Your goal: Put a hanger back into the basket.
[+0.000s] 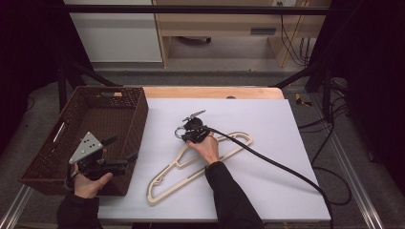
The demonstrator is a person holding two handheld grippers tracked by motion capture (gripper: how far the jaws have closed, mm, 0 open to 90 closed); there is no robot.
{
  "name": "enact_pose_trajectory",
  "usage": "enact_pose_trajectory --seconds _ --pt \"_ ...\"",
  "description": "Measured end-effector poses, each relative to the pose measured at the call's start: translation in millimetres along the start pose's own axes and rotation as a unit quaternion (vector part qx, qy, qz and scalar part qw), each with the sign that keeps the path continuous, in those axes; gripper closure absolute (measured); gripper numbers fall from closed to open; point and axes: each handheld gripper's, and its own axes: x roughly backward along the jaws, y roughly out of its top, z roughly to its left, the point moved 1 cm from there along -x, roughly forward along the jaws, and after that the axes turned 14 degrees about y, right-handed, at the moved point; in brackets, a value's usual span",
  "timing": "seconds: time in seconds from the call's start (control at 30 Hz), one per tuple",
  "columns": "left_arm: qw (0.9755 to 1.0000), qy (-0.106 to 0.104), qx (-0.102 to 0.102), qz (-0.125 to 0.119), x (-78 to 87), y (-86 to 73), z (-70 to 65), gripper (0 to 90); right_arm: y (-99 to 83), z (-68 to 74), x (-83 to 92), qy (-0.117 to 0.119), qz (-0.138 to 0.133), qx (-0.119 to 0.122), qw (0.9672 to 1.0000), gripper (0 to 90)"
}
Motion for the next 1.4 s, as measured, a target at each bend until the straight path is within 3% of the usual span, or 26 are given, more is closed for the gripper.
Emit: enact_pose_trajectory --seconds 0.13,0.23,0.3,0.6,1.03,1.3,1.4 --pt "1.0000 -0.001 -0.001 0.000 -0.1 0.3 -1.0 5.6 0.4 -0.6 -1.6 0.014 -0.002 -0.016 0.9998 81.9" --pt "1.0000 0.000 0.000 0.000 0.0 0.4 -0.7 5.6 0.6 -1.7 -1.0 0.017 -0.001 -0.013 0.9998 84.5" --pt "1.0000 0.001 0.001 0.000 0.1 0.5 -1.1 5.7 1.3 -0.7 -0.3 0.020 -0.004 -0.029 0.9994 87.0" --pt "1.0000 0.002 -0.003 0.003 -0.8 0.4 -1.9 5.8 3.3 1.0 3.8 0.014 -0.011 -0.050 0.9986 88.4" --pt "0.9999 -0.004 -0.006 0.008 -2.0 2.1 -8.2 6.1 7.4 9.1 19.0 0.014 -0.036 -0.023 0.9990 88.9" --pt "0.9994 -0.021 -0.012 0.026 -8.1 5.3 -26.5 7.3 8.0 15.4 24.4 0.017 -0.041 -0.017 0.9989 88.9" --pt "0.9982 -0.036 -0.019 0.044 -15.1 6.4 -39.1 8.6 8.3 17.5 28.0 0.018 -0.048 0.000 0.9987 88.9"
